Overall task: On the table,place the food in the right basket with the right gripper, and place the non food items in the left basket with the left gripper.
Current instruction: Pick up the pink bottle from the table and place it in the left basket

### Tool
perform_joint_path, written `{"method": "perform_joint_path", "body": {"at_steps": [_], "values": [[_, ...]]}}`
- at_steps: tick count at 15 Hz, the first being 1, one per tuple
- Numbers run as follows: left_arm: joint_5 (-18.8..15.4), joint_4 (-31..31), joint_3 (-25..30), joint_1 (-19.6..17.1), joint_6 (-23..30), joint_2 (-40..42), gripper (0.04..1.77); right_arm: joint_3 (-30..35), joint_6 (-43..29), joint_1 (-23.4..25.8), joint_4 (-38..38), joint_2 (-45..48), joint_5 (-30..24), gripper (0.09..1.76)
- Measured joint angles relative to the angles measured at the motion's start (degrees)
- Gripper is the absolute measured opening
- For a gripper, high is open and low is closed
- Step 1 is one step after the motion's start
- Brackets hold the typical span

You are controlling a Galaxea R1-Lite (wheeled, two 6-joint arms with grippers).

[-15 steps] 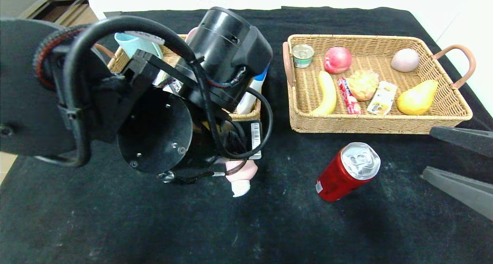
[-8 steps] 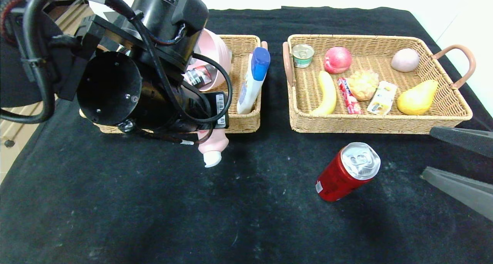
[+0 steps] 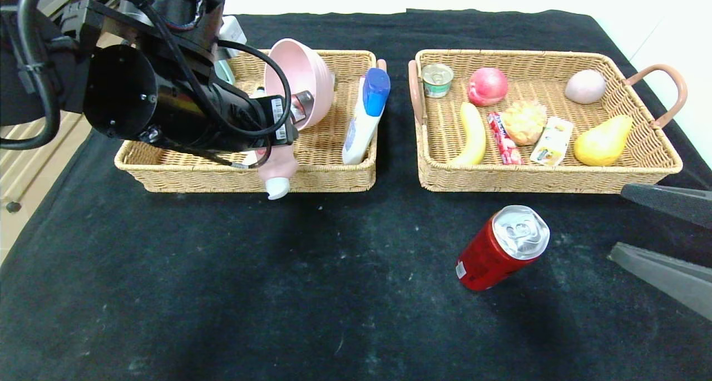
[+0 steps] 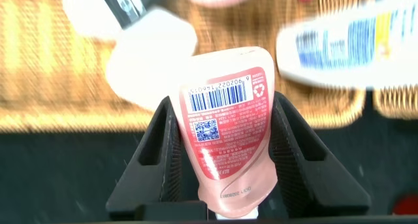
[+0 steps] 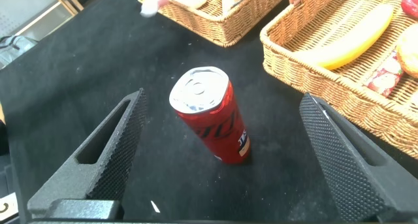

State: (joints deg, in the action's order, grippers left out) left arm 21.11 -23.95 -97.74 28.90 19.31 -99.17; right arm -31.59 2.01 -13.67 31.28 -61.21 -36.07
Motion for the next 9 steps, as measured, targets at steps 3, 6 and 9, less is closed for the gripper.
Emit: {"method": "perform_joint_path", "body": {"at_steps": [3,6,9], "values": [[-0.2,5.7,-0.7,-2.1,-4.0,-0.8,0.86,0.2,0.2,-0.2,0.0,0.0,0.0,1.71],[-0.2,11.2,-1.3,-3.5,-5.8,-2.1,0.86,0.3,0.2,-0.3,0.0,0.0,0.0,1.71],[-0.1,15.6,-1.4,-5.0,-8.8,-3.7,0.86,0.3,0.2,-0.4,0.0,0.0,0.0,1.71]]}}
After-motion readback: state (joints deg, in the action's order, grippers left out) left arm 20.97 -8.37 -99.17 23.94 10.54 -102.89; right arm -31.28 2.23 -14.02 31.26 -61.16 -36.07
